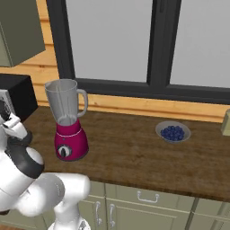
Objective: Close the lid blender by securely placing the lid on top.
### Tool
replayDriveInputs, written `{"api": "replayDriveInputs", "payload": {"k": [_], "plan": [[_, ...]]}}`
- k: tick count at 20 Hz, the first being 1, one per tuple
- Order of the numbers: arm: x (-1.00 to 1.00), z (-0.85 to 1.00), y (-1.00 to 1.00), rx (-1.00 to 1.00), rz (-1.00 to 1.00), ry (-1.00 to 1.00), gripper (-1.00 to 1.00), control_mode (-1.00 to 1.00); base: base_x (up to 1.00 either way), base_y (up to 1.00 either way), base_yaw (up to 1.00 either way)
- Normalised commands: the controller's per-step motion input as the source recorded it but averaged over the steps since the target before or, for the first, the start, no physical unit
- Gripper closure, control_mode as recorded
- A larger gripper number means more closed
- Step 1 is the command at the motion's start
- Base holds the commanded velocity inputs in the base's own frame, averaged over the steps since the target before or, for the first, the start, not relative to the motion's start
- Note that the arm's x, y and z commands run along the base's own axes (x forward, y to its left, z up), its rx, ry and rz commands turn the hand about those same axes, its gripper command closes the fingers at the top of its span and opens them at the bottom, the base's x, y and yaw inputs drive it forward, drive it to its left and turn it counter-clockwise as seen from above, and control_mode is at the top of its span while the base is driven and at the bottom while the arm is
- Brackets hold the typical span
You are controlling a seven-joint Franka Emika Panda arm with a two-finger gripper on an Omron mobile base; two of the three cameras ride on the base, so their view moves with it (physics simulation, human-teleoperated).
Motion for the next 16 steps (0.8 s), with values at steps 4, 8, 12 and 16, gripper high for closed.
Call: {"api": "replayDriveInputs", "payload": {"k": [4,8,12,16], "plan": [[-0.56,1.00,-0.22,0.11,0.00,-0.22,1.00,-1.00,0.00,0.00,0.00],[-0.44,1.00,-0.36,0.14,0.00,-0.22,1.00,-1.00,0.00,0.00,0.00],[-0.18,1.00,-0.41,0.14,0.00,-0.21,1.00,-1.00,0.00,0.00,0.00],[0.00,1.00,-0.27,0.12,0.00,-0.07,1.00,-1.00,0.00,0.00,0.00]]}}
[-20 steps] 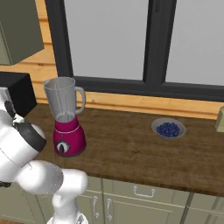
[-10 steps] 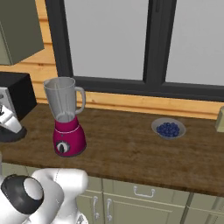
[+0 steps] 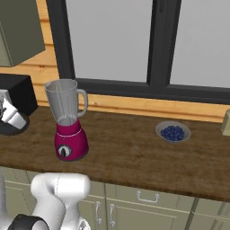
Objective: Close the lid blender by securely placing the lid on top.
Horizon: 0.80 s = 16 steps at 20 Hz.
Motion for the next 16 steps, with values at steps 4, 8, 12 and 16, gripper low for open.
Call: {"api": "replayDriveInputs", "payload": {"k": [4,8,12,16], "plan": [[0.00,1.00,-0.15,0.12,0.00,-0.03,1.00,-1.00,0.00,0.00,0.00],[0.00,1.00,-0.12,0.11,0.00,0.00,1.00,-1.00,0.00,0.00,0.00],[0.00,1.00,-0.20,0.06,0.00,0.00,1.00,-1.00,0.00,0.00,0.00],[0.16,0.84,-0.44,0.00,0.04,-0.03,1.00,-1.00,0.00,0.00,0.00]]}}
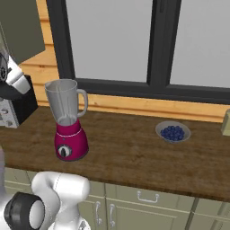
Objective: Close the lid blender by securely placing the lid on top.
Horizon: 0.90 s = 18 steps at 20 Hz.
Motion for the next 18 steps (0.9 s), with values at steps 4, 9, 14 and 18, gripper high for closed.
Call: {"api": "replayDriveInputs", "payload": {"k": [4,9,14,18], "plan": [[0.43,0.22,-0.64,-0.02,0.07,-0.07,1.00,-1.00,0.00,0.00,0.00],[0.69,-0.19,-0.52,-0.11,0.14,-0.01,1.00,-1.00,0.00,0.00,0.00],[0.87,-0.37,-0.14,-0.17,0.20,0.00,1.00,-1.00,0.00,0.00,0.00],[0.51,-0.10,-0.03,-0.15,0.18,-0.04,1.00,-1.00,0.00,0.00,0.00]]}}
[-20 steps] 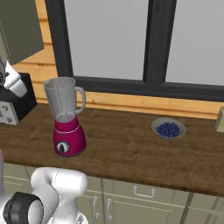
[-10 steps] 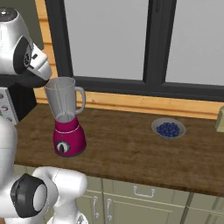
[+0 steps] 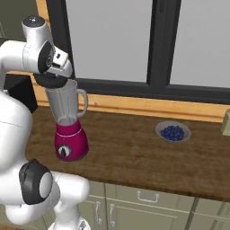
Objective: Close the lid blender by securely placing the lid on top.
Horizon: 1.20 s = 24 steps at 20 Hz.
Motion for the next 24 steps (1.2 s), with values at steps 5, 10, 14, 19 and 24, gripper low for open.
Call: {"api": "replayDriveInputs", "payload": {"k": [5,10,14,19,24], "plan": [[0.20,-0.17,0.00,-0.19,0.16,-0.09,1.00,-1.00,0.00,0.00,0.00],[0.05,-0.08,0.00,-0.16,0.15,-0.10,1.00,-1.00,0.00,0.00,0.00],[0.27,-0.09,0.00,-0.09,0.09,-0.02,1.00,-1.00,0.00,0.00,0.00],[0.26,-0.16,0.00,-0.03,0.02,0.00,1.00,-1.00,0.00,0.00,0.00],[0.21,-0.02,0.00,0.00,0.00,0.00,1.00,-1.00,0.00,0.00,0.00]]}}
